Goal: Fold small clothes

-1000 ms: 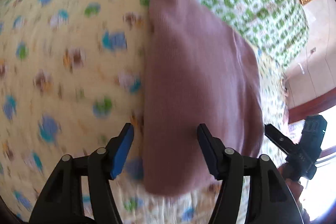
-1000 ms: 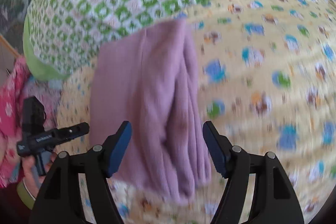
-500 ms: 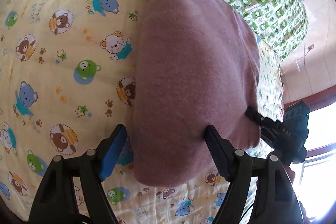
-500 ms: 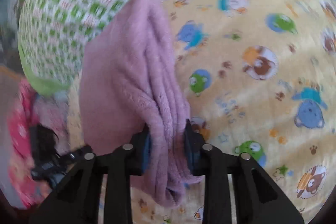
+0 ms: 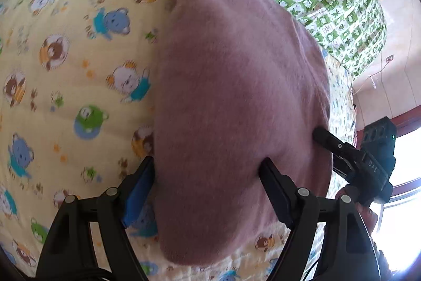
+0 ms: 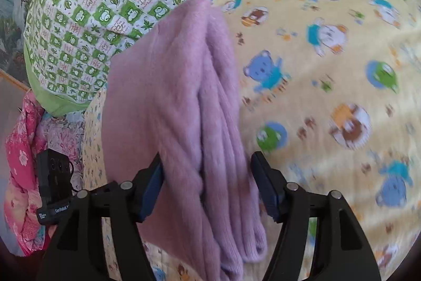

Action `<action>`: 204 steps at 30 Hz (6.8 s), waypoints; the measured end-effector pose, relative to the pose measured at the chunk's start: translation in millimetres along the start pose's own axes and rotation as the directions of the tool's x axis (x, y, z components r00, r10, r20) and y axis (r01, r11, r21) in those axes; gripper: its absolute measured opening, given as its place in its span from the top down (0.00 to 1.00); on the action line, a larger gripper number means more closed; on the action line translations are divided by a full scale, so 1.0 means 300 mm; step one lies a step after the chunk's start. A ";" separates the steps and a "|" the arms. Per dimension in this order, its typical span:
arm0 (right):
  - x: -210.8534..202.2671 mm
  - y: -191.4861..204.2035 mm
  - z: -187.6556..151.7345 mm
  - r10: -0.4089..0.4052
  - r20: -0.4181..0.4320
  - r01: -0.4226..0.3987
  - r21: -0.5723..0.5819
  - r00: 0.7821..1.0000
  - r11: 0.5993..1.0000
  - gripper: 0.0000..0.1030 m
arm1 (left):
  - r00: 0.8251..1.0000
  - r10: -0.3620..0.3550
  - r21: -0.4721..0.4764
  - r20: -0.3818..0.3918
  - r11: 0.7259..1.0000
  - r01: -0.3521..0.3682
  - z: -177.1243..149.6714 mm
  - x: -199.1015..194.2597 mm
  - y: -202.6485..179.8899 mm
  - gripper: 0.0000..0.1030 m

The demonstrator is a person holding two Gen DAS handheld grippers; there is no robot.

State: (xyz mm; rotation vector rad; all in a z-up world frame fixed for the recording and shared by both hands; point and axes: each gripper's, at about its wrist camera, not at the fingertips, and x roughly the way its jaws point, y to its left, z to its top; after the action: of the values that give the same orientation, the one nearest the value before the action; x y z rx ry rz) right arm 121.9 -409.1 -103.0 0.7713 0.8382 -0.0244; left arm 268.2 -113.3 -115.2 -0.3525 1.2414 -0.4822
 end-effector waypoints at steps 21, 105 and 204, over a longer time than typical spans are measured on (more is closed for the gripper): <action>-0.001 0.147 -0.014 0.116 0.001 -0.116 -0.021 0.993 0.993 0.70 | 0.992 -0.102 0.093 0.076 0.991 0.095 0.025 -0.101 -0.037 0.60; -0.035 0.404 -0.641 -0.237 -0.147 0.181 -0.319 0.960 0.930 0.84 | 0.984 0.180 -0.002 0.012 0.984 -0.180 -0.691 -0.514 0.422 0.43; -0.106 0.608 -0.874 -0.147 0.199 0.232 -0.530 0.969 0.816 0.00 | 0.774 0.450 0.136 0.445 0.820 -0.555 -0.893 -0.619 0.214 0.16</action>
State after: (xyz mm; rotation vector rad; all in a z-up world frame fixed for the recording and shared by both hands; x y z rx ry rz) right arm -16.4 -120.4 -80.8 0.1333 0.7239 -0.0173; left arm -23.6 40.4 -75.0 0.1215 0.8101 -0.0859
